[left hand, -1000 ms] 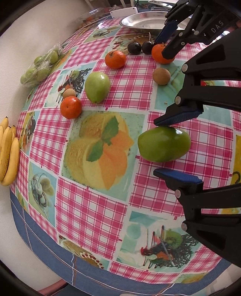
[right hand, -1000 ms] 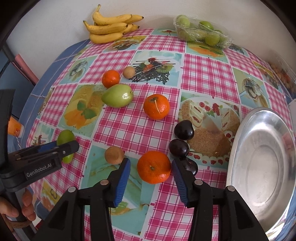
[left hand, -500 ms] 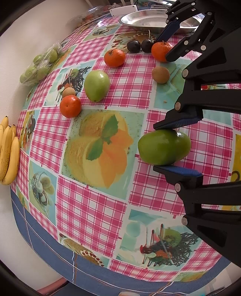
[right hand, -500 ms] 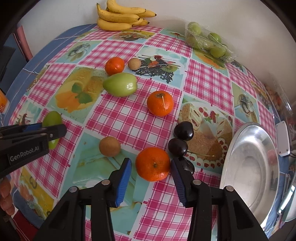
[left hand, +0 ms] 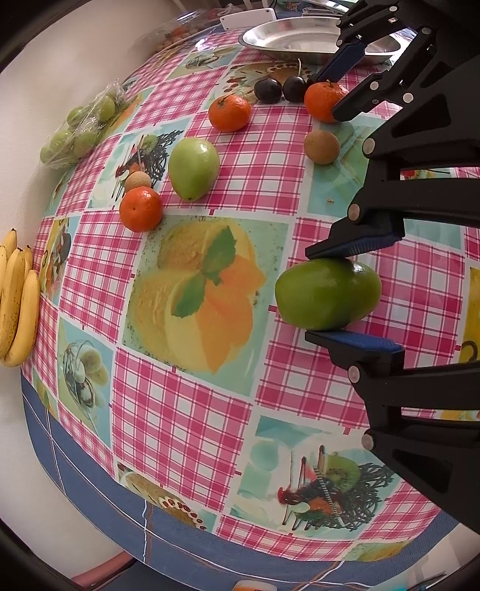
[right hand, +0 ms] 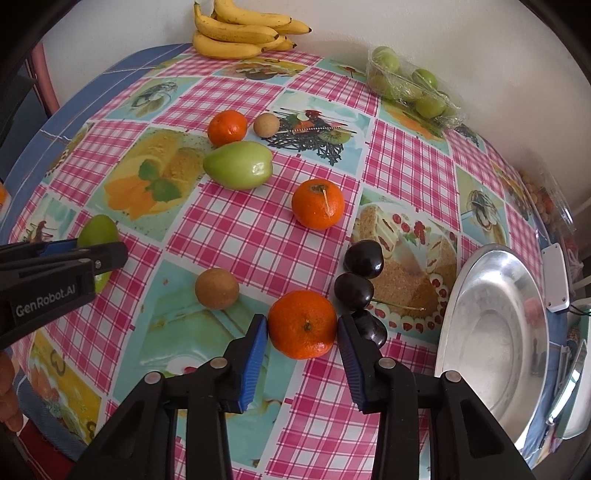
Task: Organize fruits
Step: 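Lift the green mango with the left tool while the right tool lifts the tangerine, then place the tangerine in the steel bowl with the right tool while the left tool carries the mango over it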
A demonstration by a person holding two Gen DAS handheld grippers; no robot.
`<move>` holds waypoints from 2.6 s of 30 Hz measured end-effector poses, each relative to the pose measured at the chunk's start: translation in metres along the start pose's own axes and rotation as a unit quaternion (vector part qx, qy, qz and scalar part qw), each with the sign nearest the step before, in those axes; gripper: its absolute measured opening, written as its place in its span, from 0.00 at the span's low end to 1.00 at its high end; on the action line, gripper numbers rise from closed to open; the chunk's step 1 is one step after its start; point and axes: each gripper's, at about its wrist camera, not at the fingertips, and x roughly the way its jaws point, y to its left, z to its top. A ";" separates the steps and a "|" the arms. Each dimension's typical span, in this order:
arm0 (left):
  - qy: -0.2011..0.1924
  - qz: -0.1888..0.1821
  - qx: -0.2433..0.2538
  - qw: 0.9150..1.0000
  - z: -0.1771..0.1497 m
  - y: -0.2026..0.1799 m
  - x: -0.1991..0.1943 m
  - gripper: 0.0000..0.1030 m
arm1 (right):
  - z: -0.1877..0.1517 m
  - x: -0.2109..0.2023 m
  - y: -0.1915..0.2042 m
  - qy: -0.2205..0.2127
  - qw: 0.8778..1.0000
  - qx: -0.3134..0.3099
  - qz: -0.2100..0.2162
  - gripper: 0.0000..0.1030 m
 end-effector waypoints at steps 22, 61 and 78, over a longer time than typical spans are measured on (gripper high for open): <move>-0.004 0.016 -0.029 0.999 0.006 -0.013 -0.024 0.37 | 0.001 -0.035 -0.029 -0.041 0.996 0.062 0.048 0.40; 0.017 -0.017 0.216 0.976 -0.011 -0.305 0.006 0.37 | -0.082 -0.012 -0.257 -0.017 0.928 0.372 0.022 0.40; 0.040 -0.033 0.221 0.974 -0.026 -0.309 0.026 0.37 | -0.088 0.003 -0.261 0.014 0.923 0.385 0.022 0.41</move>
